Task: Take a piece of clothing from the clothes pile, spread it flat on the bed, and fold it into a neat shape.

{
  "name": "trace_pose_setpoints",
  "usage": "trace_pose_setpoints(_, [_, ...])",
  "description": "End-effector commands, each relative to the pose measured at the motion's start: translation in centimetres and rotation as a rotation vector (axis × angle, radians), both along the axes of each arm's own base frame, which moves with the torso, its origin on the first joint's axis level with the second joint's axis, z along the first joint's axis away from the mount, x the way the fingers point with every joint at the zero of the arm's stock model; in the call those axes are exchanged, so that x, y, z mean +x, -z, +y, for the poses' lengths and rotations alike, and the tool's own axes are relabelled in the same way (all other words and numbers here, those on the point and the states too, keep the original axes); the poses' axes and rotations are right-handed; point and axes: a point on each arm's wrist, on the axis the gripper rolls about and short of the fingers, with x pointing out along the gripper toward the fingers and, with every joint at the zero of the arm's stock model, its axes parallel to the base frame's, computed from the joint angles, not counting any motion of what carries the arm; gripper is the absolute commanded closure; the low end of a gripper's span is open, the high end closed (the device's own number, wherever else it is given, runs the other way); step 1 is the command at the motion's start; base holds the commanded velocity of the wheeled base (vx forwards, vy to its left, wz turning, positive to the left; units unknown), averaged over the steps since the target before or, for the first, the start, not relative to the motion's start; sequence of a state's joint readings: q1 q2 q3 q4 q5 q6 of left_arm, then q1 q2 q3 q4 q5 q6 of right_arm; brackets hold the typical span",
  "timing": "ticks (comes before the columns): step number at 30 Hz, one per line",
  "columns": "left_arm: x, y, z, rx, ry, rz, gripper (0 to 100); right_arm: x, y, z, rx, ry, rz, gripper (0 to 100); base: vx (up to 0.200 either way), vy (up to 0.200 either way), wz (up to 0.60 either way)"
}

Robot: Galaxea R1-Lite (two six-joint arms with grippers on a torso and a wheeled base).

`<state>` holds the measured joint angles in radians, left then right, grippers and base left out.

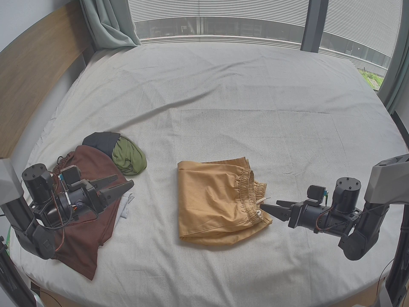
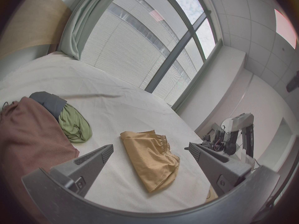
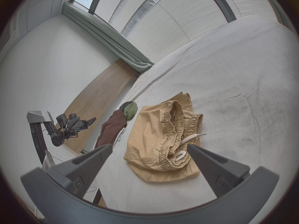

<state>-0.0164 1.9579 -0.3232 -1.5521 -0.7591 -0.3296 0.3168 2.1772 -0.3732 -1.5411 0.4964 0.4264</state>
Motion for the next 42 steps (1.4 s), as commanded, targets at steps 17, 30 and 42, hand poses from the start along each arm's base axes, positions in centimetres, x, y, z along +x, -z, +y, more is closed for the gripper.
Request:
trace_pose_setpoints(17, [-1.7,0.6,1.3,0.230,0.035,-0.180,0,0.1,0.1,-0.2,-0.001,0.006,0.004,0,0.000,0.000,0.00])
trace_pose_setpoints(30, [-2.7,2.1,2.0,0.357,0.144,-0.288,0,0.5,2.2,-0.1,-0.020,0.009,0.062,0,0.000,0.000,0.00])
trace_pose_setpoints(42, [-2.7,2.7,1.8,0.350,0.155,-0.255,0,2.0,5.5,-0.4,-0.039,0.036,0.125,0,0.000,0.000,0.00])
